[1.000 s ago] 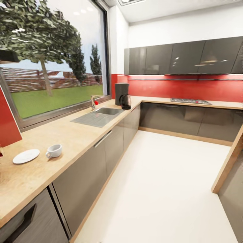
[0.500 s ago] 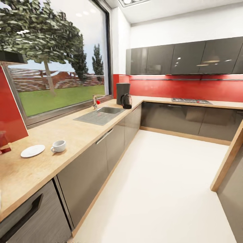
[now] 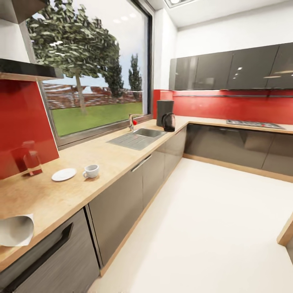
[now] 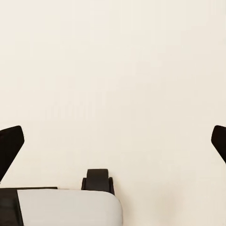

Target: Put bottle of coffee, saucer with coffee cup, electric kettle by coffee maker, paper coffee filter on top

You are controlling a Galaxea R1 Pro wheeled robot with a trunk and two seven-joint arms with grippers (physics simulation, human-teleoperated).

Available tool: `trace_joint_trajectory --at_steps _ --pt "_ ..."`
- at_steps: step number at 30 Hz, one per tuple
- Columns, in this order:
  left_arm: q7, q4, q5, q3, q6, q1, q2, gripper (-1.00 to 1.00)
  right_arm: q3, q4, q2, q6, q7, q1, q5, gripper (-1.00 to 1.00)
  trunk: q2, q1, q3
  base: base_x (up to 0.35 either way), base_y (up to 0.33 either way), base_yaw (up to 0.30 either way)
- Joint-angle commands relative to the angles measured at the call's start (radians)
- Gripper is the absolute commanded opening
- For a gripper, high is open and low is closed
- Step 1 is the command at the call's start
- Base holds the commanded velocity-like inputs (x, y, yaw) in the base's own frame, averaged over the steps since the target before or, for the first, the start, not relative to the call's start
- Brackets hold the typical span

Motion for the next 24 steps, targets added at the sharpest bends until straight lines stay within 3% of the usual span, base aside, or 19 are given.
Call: trace_joint_trajectory --at_steps 1,8,24 --pt "-0.002 -0.001 0.000 0.001 -0.002 0.000 0.000 1.00 0.001 0.000 0.000 -0.002 -0.001 0.000 0.001 1.00 0.000 0.000 -0.001 -0.001 0.000 0.270" --pt "-0.002 -0.001 0.000 0.000 -0.002 0.000 0.000 1.00 0.000 0.002 -0.002 -0.002 0.001 0.000 0.001 1.00 0.000 0.000 -0.001 0.000 0.000 0.175" --pt "-0.002 -0.001 0.000 0.000 -0.002 0.000 0.000 1.00 0.000 0.006 -0.002 -0.002 0.002 0.000 0.001 1.00 0.000 0.000 -0.001 0.000 0.000 0.010"
